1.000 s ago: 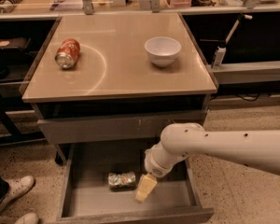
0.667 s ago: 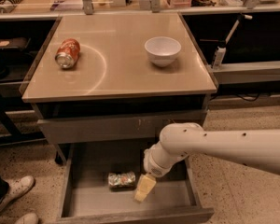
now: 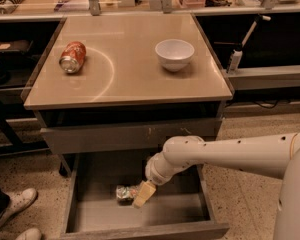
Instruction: Pick 7up can from middle drawer and place on counter
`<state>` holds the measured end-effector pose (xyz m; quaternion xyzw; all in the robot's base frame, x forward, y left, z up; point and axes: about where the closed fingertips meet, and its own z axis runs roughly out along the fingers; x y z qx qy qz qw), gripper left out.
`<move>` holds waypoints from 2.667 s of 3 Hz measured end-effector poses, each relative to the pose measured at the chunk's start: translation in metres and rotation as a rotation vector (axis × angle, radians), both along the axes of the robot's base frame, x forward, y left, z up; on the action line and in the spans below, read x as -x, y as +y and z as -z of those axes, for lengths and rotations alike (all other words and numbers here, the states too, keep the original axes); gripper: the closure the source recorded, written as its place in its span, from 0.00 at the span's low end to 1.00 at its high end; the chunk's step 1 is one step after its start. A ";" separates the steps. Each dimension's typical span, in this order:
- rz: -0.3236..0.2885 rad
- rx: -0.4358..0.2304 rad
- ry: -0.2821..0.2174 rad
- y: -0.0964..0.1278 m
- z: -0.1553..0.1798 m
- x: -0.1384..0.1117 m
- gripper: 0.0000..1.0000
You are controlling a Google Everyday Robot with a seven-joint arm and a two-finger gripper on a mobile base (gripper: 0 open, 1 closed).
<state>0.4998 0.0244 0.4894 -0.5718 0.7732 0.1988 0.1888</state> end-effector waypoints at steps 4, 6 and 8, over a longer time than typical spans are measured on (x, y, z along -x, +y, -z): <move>-0.051 0.051 -0.044 0.047 0.046 -0.009 0.00; -0.040 0.030 -0.044 0.053 0.076 -0.006 0.00; -0.044 0.012 -0.056 0.053 0.108 -0.008 0.00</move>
Offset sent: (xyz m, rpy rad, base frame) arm 0.0045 0.0401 -0.0369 -0.0615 -0.0534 0.0261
